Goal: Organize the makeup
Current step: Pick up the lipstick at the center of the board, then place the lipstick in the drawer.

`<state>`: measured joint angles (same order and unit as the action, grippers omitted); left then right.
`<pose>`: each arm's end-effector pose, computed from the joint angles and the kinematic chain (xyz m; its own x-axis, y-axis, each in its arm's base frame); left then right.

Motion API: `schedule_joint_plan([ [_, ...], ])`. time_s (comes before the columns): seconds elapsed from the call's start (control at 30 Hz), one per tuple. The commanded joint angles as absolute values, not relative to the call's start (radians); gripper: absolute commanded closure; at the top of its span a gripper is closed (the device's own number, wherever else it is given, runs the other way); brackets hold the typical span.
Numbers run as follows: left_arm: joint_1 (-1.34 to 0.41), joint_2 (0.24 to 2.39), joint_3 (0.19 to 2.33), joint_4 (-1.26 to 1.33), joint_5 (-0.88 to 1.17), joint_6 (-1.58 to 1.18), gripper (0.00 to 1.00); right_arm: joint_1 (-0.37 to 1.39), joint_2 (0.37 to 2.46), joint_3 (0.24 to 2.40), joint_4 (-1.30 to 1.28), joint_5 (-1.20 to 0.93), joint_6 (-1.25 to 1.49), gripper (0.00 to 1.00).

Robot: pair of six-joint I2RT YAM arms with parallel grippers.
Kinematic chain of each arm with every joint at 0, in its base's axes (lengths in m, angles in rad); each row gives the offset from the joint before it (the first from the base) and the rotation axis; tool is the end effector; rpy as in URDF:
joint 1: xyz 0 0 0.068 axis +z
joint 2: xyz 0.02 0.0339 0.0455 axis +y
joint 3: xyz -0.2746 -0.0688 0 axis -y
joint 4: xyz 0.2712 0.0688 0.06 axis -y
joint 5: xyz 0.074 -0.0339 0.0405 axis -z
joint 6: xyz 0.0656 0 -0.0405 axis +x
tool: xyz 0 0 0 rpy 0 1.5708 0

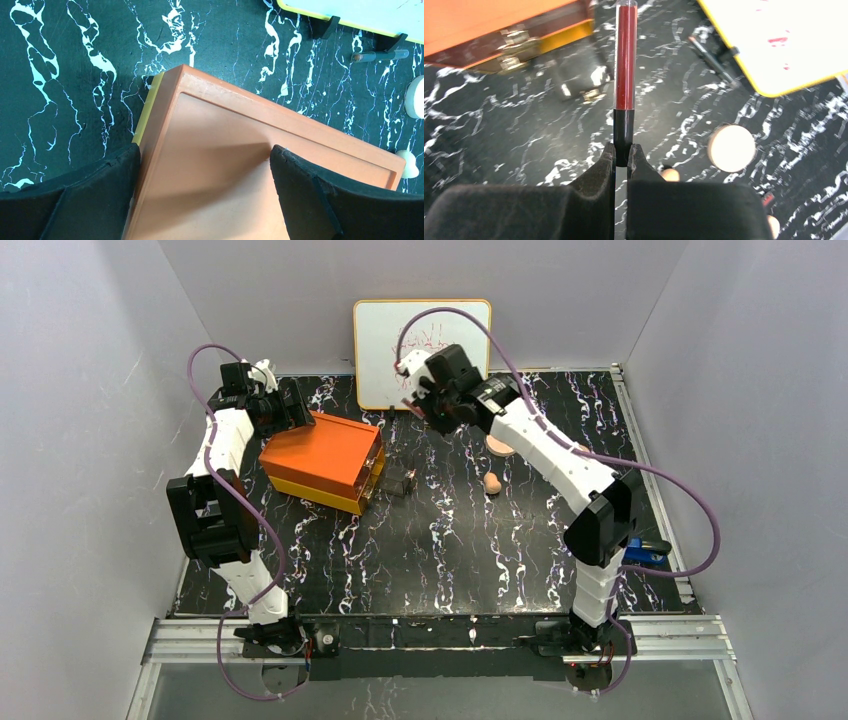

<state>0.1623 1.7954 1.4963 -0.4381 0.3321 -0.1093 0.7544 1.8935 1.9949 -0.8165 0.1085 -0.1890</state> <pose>0.4561 0.0530 0.2672 -0.6687 -0.2140 -0.7120 0.0126 0.9543 -0.2986 0.3517 0.3208 0.3698 -0.3526 -0.5877 -0.7282 -0.7000 0.6821 -0.2116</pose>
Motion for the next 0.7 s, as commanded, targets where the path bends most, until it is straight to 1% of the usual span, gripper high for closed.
schedule_joint_plan([
  [0.0,0.137,1.825,1.441,-0.560,0.322,-0.078,0.04,0.814,1.966,2.089,-0.988,0.044,-0.195,0.99],
  [0.23,0.138,1.818,1.437,-0.566,0.315,-0.071,0.04,0.880,2.057,2.141,-1.058,0.070,-0.179,0.99],
  [0.67,0.145,1.818,1.437,-0.567,0.313,-0.068,0.04,0.892,2.176,2.158,-1.026,0.135,-0.179,0.99],
])
